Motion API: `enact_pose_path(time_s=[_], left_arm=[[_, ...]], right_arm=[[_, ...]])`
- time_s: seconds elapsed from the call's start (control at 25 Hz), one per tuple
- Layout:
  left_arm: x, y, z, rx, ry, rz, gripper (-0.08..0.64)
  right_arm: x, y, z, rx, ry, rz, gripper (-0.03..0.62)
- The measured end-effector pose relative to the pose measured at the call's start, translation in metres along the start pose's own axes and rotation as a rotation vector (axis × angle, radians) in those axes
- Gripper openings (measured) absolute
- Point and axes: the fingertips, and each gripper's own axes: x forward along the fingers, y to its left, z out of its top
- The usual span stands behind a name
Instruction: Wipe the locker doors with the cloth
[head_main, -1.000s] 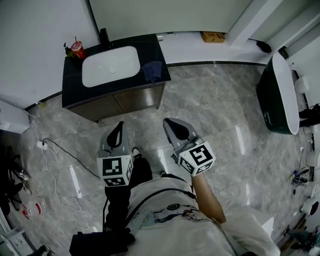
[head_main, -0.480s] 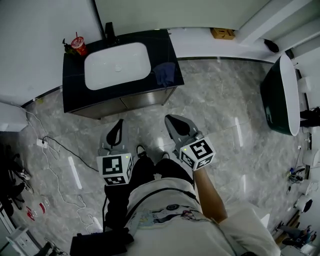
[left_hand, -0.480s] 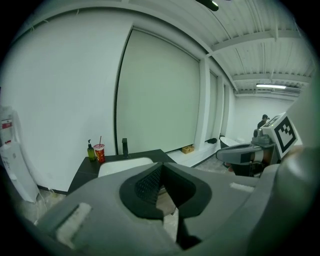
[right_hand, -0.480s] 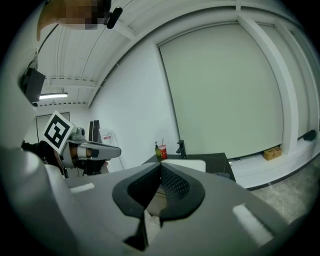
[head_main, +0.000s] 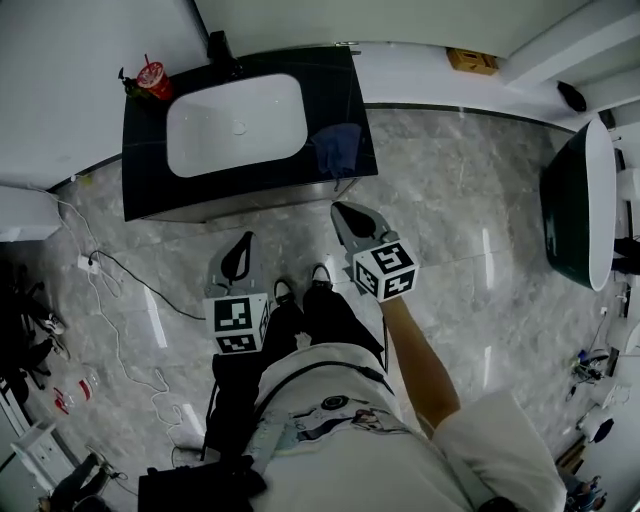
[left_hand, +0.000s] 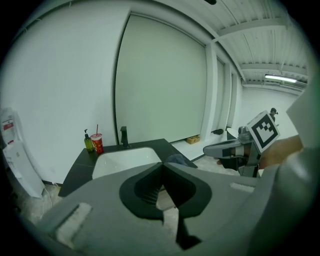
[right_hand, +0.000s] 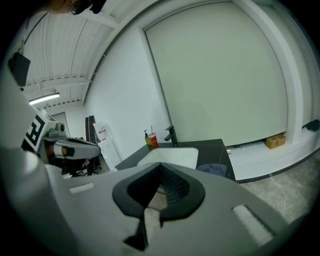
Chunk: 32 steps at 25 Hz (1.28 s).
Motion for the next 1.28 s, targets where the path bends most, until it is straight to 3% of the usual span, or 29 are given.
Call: enact_pose_path(time_s=[0.4, 0.64, 0.84, 1.0, 1.28], left_arm=[[0.075, -0.008, -0.041, -0.025, 0.147, 0.006, 0.000], [0.072, -0.013, -0.053, -0.019, 0.190, 0.021, 0.001], [0.058, -0.010, -0.073, -0.025, 0.240, 0.064, 0.001], [0.047, -0.006, -0.085, -0.036, 0.265, 0.102, 0.001], [0.043, -0.009, -0.090, -0.059, 0.249, 0.127, 0.000]], right_arm=[[0.084, -0.097, -0.035, -0.028, 0.150, -0.048, 0.048], [0.143, -0.162, -0.056, -0.111, 0.286, -0.131, 0.143], [0.189, -0.185, -0.080, -0.159, 0.404, -0.129, 0.195], [0.207, -0.195, -0.097, -0.145, 0.461, -0.142, 0.167], [0.200, -0.188, -0.094, -0.170, 0.403, -0.133, 0.089]])
